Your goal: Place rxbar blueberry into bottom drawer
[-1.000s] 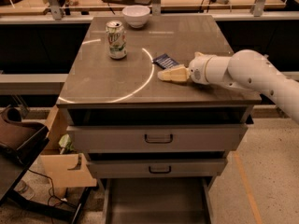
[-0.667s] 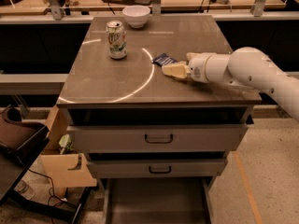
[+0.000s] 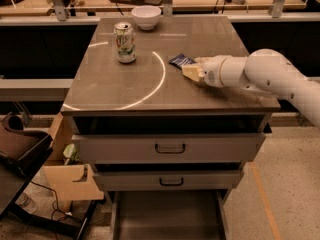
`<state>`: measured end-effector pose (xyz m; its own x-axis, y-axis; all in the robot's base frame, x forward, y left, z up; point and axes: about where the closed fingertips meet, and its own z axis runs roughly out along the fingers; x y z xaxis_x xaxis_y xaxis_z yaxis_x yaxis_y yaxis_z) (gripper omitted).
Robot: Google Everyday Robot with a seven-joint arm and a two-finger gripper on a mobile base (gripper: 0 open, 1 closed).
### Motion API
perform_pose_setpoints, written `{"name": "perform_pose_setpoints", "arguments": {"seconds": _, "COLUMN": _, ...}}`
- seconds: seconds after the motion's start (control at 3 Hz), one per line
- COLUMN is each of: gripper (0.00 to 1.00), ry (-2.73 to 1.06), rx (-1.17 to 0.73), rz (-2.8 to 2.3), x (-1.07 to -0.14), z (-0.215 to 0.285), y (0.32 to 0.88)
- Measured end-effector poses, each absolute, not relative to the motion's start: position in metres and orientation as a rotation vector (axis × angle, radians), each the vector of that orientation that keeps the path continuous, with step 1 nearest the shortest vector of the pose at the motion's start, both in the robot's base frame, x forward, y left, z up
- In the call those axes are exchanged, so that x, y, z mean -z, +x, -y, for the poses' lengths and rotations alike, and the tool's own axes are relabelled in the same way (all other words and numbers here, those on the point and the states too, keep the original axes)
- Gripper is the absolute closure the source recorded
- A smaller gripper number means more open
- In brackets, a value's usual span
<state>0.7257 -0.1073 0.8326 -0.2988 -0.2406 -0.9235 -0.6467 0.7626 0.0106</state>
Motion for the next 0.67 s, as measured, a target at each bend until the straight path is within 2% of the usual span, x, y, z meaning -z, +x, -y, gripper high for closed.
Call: {"name": "perform_pose_setpoints", "arguments": {"seconds": 0.67, "gripper": 1.0, "ry": -0.735, "rx": -0.437, "rz": -1.883, "x": -0.857, "z": 0.103, "y": 0.73}}
